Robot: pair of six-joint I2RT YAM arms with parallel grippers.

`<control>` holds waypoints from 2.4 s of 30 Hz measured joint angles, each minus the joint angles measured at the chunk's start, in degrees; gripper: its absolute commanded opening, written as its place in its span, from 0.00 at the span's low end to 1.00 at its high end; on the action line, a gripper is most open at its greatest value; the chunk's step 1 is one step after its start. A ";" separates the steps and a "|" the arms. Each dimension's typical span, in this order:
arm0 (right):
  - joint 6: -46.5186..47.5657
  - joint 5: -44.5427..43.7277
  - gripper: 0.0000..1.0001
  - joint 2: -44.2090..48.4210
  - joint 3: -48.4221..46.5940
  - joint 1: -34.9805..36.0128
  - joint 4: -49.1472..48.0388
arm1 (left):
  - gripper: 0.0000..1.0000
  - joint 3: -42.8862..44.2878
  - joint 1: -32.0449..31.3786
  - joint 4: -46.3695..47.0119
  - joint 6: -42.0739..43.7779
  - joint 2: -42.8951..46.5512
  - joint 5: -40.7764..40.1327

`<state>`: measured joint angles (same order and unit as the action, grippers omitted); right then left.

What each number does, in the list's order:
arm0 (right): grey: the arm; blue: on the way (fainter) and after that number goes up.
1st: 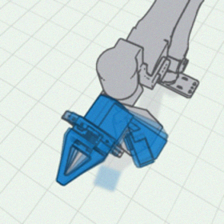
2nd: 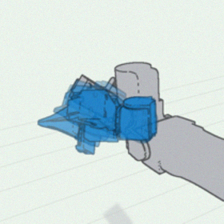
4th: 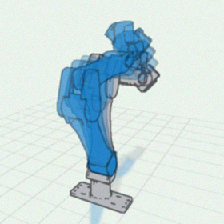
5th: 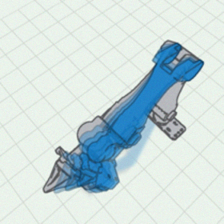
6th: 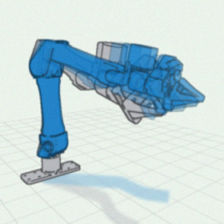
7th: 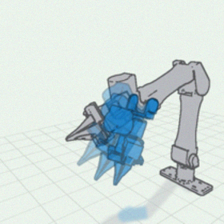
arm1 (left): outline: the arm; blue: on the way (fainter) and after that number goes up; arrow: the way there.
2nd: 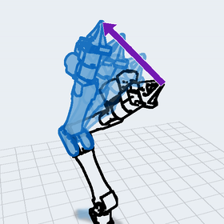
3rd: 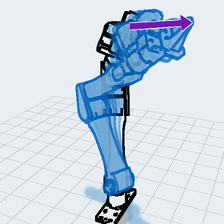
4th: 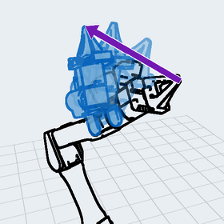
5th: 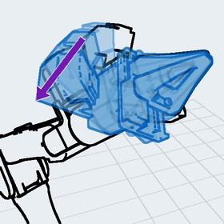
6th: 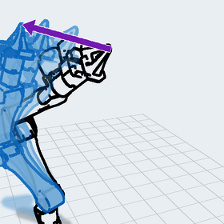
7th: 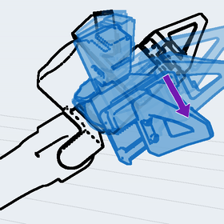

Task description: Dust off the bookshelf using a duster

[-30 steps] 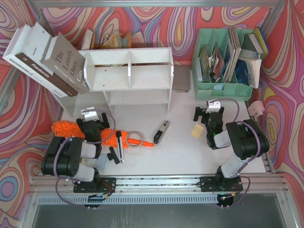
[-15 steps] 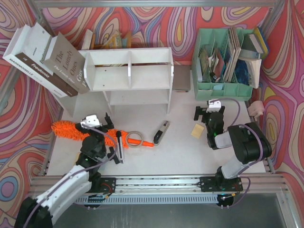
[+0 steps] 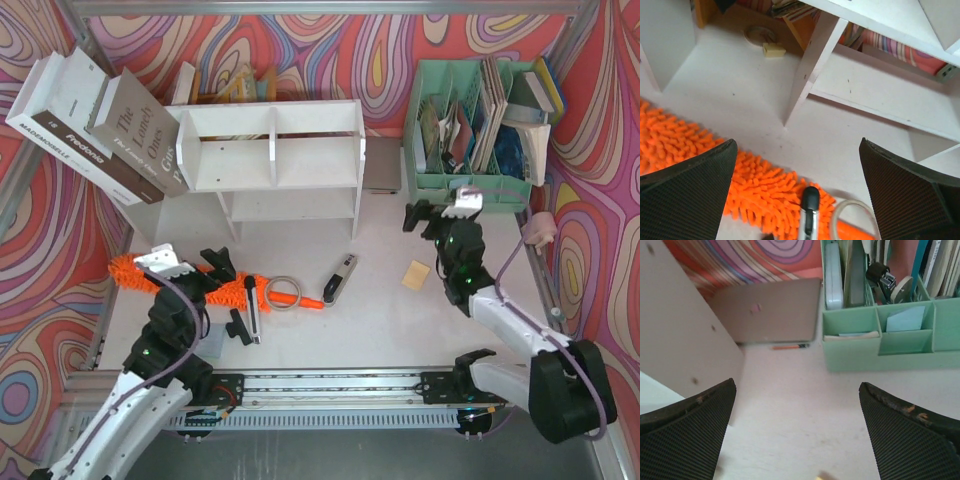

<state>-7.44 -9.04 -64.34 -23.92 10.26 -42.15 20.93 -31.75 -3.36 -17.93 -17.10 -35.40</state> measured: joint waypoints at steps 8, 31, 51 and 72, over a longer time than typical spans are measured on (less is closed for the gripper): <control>-21.24 -7.32 0.99 8.70 -12.68 0.17 28.98 | 0.98 9.09 -0.09 -20.09 -20.26 2.99 -4.98; -14.51 1.14 0.98 6.64 -8.92 23.43 34.58 | 0.98 28.79 -3.39 -48.74 -31.95 -19.96 0.68; -13.31 -0.61 0.97 4.28 0.52 26.23 23.91 | 0.69 15.54 -21.11 -47.80 -38.69 -24.79 6.71; -13.33 -0.57 0.97 1.49 0.79 26.23 21.40 | 0.64 10.21 -21.16 -33.22 -36.33 -36.85 8.41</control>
<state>-20.78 -9.61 -62.85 -23.14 36.49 -20.75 31.14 -52.90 -36.58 -54.26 -53.95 -26.98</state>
